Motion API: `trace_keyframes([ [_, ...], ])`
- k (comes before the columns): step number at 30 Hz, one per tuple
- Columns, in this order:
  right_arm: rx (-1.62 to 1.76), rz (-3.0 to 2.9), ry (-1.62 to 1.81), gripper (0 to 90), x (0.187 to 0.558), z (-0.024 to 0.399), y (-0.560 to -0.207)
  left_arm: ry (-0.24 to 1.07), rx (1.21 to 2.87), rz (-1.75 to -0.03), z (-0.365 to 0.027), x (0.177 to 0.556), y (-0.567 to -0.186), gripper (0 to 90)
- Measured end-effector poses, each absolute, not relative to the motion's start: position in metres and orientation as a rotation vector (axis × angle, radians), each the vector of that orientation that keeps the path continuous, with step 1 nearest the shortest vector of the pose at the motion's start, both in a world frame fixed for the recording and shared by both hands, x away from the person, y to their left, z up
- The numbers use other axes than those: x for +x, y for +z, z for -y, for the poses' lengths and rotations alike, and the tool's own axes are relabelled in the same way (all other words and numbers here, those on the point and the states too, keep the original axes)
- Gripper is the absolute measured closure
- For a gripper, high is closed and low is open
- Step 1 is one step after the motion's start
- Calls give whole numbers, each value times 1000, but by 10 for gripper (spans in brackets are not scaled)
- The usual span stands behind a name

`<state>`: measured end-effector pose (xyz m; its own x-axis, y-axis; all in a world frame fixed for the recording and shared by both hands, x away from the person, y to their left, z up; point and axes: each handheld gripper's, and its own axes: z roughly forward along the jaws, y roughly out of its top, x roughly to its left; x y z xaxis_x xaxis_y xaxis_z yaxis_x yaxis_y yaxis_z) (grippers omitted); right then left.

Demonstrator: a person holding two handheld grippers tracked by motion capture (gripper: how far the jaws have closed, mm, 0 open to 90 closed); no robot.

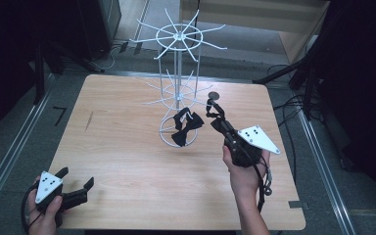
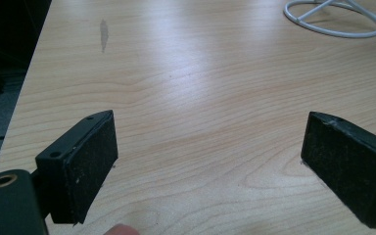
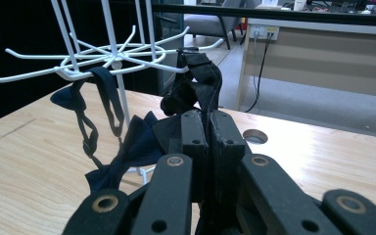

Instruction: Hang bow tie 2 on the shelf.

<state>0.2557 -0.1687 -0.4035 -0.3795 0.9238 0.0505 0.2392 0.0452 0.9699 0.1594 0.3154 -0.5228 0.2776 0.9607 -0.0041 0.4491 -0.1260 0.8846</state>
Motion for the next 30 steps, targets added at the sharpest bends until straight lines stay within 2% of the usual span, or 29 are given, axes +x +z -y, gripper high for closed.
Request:
trace_keyframes([
  [30, 1148, -1778, 1308, 867, 273, 127, -421, 777, 1719, -1295, -316, 159, -523, 71],
])
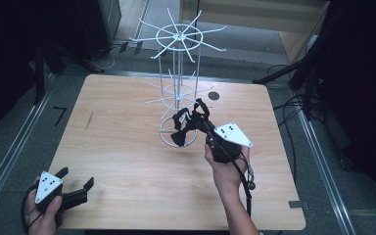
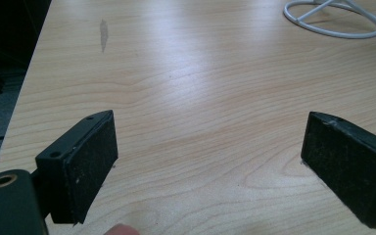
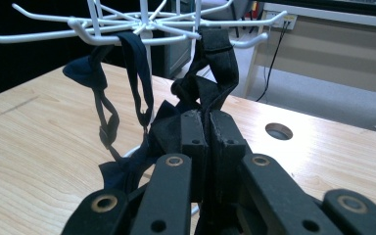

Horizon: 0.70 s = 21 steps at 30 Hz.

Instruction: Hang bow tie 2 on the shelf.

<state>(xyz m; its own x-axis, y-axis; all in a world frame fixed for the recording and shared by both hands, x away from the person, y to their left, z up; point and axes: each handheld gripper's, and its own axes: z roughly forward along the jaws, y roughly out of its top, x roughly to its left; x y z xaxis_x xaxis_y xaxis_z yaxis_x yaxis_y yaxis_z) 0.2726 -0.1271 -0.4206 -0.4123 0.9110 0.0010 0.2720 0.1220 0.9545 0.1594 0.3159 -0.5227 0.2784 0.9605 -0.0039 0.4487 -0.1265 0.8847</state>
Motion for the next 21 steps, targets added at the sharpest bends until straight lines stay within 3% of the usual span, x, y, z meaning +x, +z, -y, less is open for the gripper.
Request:
trace_keyframes([
  [11, 1146, -1819, 1329, 775, 278, 131, -433, 777, 1718, -1295, -316, 159, -523, 71],
  [21, 1128, -1860, 1378, 519, 279, 138, -439, 776, 1719, -1294, -316, 159, -523, 71],
])
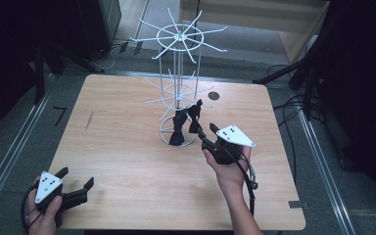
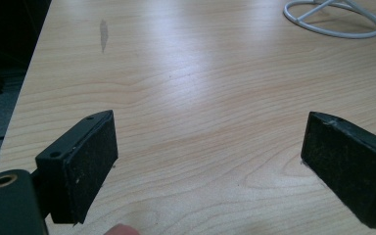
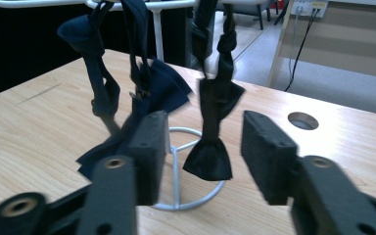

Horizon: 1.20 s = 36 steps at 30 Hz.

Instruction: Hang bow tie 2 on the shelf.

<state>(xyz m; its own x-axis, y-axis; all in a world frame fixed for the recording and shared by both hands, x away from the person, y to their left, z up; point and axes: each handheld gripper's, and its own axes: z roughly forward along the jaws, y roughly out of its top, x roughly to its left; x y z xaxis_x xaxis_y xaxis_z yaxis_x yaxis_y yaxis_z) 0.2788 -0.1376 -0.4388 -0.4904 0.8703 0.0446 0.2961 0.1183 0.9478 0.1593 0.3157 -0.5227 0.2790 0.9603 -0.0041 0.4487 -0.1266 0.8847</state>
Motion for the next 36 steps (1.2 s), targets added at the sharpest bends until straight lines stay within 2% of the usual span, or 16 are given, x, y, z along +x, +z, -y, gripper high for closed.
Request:
trace_keyframes([
  [7, 1149, -1857, 1392, 373, 279, 145, -445, 776, 1718, -1294, -316, 159, -523, 71],
  [12, 1159, -1863, 1393, 315, 278, 152, -447, 776, 1719, -1294, -315, 159, -523, 71],
  [17, 1177, -1882, 1404, 149, 277, 159, -451, 777, 1719, -1296, -315, 159, -523, 71],
  [21, 1175, -1891, 1401, 102, 276, 163, -455, 778, 1719, -1296, -315, 159, -523, 71],
  [36, 1228, -1888, 1385, 91, 275, 186, -469, 779, 1718, -1296, -315, 159, -523, 71],
])
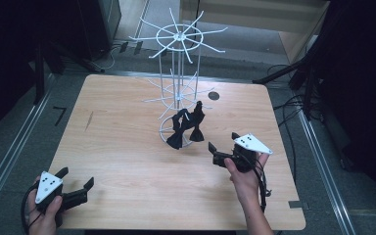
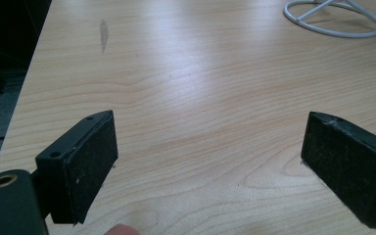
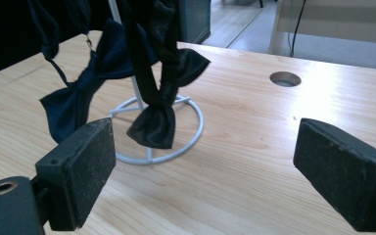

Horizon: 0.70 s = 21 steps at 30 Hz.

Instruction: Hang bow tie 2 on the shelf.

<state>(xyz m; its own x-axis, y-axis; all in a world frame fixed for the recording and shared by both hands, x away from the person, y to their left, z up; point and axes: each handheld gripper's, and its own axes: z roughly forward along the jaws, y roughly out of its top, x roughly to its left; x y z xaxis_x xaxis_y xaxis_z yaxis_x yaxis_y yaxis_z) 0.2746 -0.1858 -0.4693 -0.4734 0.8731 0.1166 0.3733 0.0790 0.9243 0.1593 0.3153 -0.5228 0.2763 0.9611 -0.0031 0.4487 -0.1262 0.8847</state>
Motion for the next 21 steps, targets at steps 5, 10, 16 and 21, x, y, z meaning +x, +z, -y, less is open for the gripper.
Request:
trace_keyframes([
  [5, 1244, -1885, 1376, 91, 273, 193, -473, 778, 1719, -1296, -315, 159, -523, 71],
  [10, 1272, -1883, 1372, 91, 272, 201, -478, 781, 1716, -1296, -316, 159, -523, 71],
  [16, 1277, -1889, 1358, 93, 271, 207, -482, 775, 1716, -1298, -316, 159, -523, 71],
  [21, 1296, -1890, 1348, 96, 270, 214, -487, 776, 1715, -1297, -316, 159, -523, 71],
])
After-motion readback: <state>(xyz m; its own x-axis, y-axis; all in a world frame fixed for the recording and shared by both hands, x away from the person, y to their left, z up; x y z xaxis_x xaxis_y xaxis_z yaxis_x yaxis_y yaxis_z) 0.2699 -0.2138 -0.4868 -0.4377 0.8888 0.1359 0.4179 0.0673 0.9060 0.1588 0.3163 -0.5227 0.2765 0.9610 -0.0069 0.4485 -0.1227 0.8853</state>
